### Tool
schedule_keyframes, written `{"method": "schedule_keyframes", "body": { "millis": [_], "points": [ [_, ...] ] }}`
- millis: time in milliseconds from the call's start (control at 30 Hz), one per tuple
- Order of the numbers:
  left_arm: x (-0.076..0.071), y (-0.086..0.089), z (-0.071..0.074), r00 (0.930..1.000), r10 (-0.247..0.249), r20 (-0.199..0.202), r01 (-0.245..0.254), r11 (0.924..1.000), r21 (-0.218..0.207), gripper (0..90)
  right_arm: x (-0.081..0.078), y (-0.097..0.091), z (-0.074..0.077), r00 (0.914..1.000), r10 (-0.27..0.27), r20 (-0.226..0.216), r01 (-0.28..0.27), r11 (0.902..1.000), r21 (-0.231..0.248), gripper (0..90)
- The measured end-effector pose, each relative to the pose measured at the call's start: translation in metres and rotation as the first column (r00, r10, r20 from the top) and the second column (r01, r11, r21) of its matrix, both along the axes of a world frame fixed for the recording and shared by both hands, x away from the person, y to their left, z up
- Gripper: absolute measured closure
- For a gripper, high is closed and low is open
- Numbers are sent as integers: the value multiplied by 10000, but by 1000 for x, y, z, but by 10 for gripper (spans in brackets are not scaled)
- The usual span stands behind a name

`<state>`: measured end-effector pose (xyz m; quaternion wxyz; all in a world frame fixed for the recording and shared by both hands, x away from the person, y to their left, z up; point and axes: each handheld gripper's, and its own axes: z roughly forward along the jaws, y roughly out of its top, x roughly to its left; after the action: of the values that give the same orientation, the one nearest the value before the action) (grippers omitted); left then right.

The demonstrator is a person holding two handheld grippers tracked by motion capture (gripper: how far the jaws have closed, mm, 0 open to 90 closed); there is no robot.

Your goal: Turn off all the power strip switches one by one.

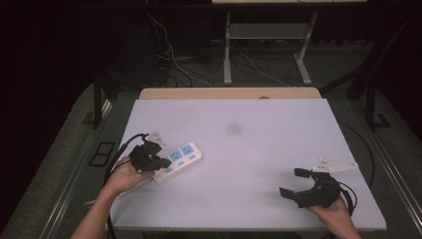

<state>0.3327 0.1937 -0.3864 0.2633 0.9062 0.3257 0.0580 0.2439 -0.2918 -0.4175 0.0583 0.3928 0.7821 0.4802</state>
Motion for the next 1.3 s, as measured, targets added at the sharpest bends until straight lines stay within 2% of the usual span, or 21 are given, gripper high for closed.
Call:
{"method": "schedule_keyframes", "body": {
  "millis": [267, 533, 733, 1033, 1167, 1300],
  "points": [
    [2, -1, -4, 9999, -124, -90, 125, 9997, 193, 888, 0, 0, 0, 10000, 8, 10, -8, 10000, 13, 5],
    [3, 1, -9, 9996, -136, -244, 141, 9998, 169, 889, 0, -1, 0, 10000, 19, 12, -19, 10000, -1, 5],
    [3, 2, -11, 9996, -172, -202, 172, 9999, 4, 891, 0, -1, 0, 10000, 10, 19, -10, 10000, 1, 5],
    [6, 8, -14, 9984, 78, -568, -108, 9986, -524, 897, -2, -3, 1, 9999, -81, 63, 81, 10000, 45, 5],
    [8, 8, -15, 9969, 181, -770, -218, 9987, -467, 898, -2, -3, 1, 9999, -111, 98, 110, 9999, 54, 5],
    [8, 8, -15, 9968, 166, -783, -206, 9985, -507, 898, -4, -4, 2, 9999, -136, 107, 135, 9999, 48, 5]
  ]
}}
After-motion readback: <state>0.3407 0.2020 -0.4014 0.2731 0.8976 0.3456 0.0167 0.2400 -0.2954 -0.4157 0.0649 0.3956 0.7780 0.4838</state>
